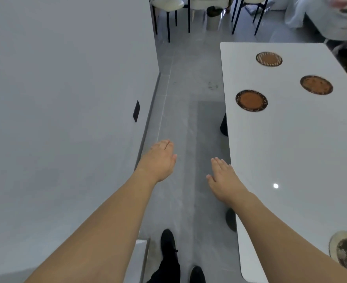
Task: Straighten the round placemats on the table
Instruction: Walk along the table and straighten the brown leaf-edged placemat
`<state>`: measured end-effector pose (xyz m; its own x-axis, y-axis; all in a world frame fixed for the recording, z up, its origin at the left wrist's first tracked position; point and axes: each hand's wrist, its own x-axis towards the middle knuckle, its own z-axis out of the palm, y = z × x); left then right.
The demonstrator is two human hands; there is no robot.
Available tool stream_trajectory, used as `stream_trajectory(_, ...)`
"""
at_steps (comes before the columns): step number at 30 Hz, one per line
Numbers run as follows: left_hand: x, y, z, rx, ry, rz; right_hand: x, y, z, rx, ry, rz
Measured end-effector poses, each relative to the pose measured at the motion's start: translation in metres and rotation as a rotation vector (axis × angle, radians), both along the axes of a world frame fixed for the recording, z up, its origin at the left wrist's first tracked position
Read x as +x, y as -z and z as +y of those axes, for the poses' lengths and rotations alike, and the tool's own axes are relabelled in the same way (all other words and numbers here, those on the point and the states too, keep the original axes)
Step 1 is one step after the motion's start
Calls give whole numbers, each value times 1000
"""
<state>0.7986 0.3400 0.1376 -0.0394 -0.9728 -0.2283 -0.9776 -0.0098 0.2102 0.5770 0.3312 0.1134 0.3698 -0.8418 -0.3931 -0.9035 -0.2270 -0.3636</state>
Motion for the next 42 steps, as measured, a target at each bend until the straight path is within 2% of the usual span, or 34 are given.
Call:
stream_trajectory(11, 6, -11, -152, -5, 157, 0, 5, -1, -109, -17, 160, -5)
stream_trajectory(21, 29, 3, -261, 47, 167, -4, 26, 22, -211, 38, 230, -61)
stream_trajectory(24, 39, 16, -301, 80, 205, -14, 30, 31, -240, 48, 302, -65)
stream_trajectory(27, 36, 23, -347, 110, 286, 22, 27, 33, -271, 63, 469, -97)
stream_trajectory(29, 25, 25, -385, 84, 388, 8, 21, 32, -291, 46, 565, -99)
stream_trajectory(35, -32, 38, -482, 105, 520, 74, -15, 44, -345, -22, 806, -194)
stream_trajectory(40, -109, 70, -537, 145, 603, 157, -64, 82, -391, -89, 971, -134)
stream_trajectory(42, -145, 93, -558, 164, 699, 139, -85, 106, -414, -145, 1059, -76)
